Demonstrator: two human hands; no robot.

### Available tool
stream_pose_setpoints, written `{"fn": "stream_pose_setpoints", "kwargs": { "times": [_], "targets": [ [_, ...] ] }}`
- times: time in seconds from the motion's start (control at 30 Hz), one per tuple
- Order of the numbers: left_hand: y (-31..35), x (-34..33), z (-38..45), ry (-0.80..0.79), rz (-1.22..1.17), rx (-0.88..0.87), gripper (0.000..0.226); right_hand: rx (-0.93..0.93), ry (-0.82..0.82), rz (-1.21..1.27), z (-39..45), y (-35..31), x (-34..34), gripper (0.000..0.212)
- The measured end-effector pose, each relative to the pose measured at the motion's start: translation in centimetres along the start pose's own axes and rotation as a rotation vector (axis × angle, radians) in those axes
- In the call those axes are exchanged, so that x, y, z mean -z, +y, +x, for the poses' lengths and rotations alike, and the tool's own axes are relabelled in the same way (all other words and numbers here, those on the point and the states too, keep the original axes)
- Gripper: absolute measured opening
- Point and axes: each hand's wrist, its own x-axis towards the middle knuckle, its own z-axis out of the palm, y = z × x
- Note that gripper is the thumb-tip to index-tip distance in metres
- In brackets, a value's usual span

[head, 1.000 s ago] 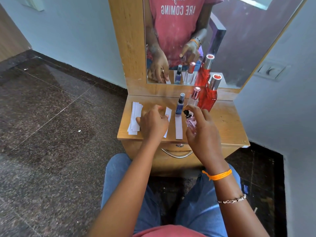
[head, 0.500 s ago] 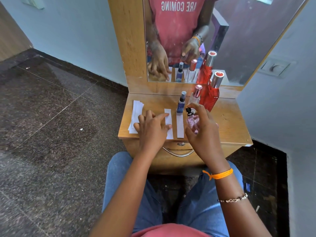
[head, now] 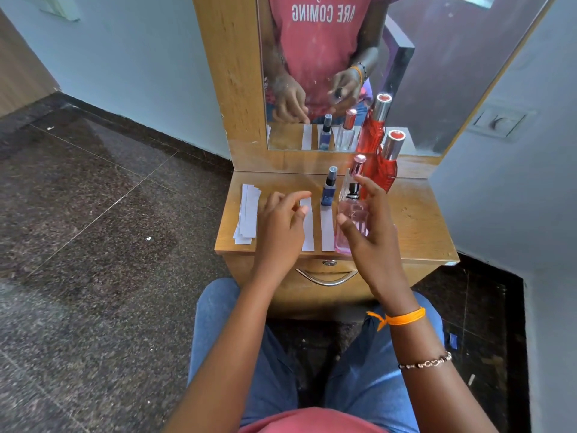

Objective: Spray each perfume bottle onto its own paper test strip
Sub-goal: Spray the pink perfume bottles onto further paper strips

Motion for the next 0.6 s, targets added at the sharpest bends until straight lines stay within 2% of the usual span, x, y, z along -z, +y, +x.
{"fn": "stream_pose_setpoints", "kwargs": {
  "times": [0.17, 0.23, 0.33, 0.4, 0.47, 0.6],
  "targets": [
    [2.0, 0.5, -1.1, -0.374, -0.406, -0.045, 0.027, -0.126, 0.077, 0.316, 0.0, -0.1, -0.4, 0.04],
    [2.2, 0.2, -1.4, -0.412, -0.491, -0.006, 0.032, -0.171, 0.08, 0.389, 0.1, 0.0, -0.2, 0.039],
    [2.0, -0.3, -1.4, -0.362, -0.501, 0.028, 0.037, -0.18, 0.053, 0.365, 0.4, 0.1, 1.0, 0.035],
    [1.8, -0.6, -1.4, -0.341, -0.491, 0.043, 0.038, -0.174, 0.084, 0.269, 0.7, 0.4, 2.3, 0.021],
    [1.7, -0.8, -1.4, -0.334, -0.474, 0.058, 0.037, -0.141, 0.126, 0.07, 0.9, 1.1, 3.9, 0.009],
    [1.6, -1.0, -1.5, -0.326, -0.455, 0.058, 0.032, -0.105, -0.009, -0.509, 0.6, 3.5, 5.1, 0.024]
  ]
}}
